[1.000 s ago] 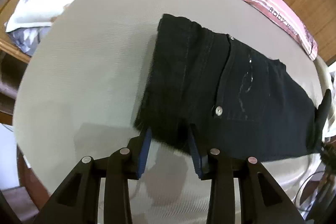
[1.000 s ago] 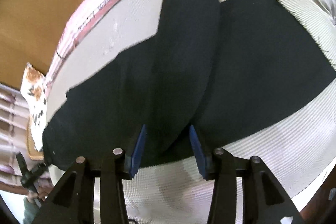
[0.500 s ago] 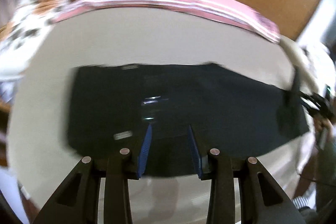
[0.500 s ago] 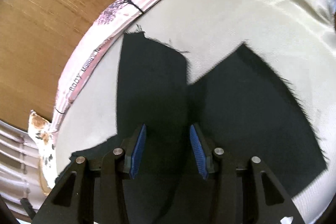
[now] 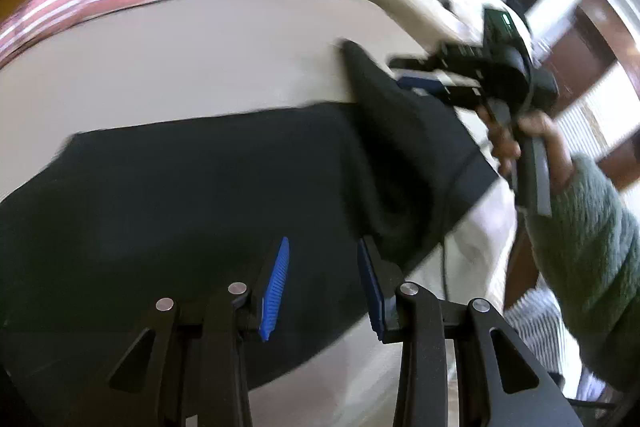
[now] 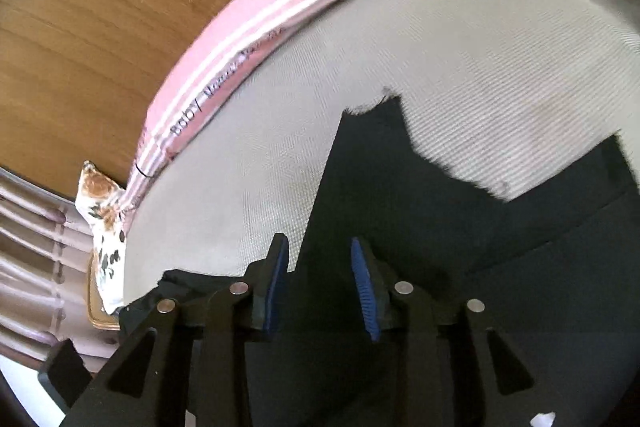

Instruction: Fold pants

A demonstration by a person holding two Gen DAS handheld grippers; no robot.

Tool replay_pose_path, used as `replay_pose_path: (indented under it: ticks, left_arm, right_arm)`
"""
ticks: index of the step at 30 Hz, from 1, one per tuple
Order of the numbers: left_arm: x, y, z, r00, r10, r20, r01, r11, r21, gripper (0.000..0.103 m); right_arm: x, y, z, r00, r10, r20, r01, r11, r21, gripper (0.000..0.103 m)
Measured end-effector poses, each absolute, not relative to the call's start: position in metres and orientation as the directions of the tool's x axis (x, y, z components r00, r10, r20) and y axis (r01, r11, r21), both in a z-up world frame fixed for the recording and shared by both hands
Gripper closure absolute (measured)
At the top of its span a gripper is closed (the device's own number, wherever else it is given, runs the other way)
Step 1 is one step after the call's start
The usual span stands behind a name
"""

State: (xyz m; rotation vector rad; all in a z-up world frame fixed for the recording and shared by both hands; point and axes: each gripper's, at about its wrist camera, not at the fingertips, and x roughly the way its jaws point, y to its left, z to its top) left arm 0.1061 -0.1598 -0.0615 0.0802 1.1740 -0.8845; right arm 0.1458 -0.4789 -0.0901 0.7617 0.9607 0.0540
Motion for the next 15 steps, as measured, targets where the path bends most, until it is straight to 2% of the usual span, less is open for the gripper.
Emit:
replay_pose_path:
  ticks: [7, 15]
  left_arm:
    - [0.083, -0.208, -0.072, 0.034, -0.546, -0.837, 0.724, 0.59, -0.356, 0.066]
    - [0.076, -0.222, -0.078, 0.031, -0.521, -0.853, 0.745, 0.581, -0.328, 0.066]
  right_arm:
    - [0.109, -0.53, -0.106, 0.579, 0.31, -0.754, 0.383, 0.713, 0.588, 0.071]
    - [0.12, -0.548, -0.135, 0.621, 0.363, -0.695, 0.402, 0.614, 0.679, 0.072]
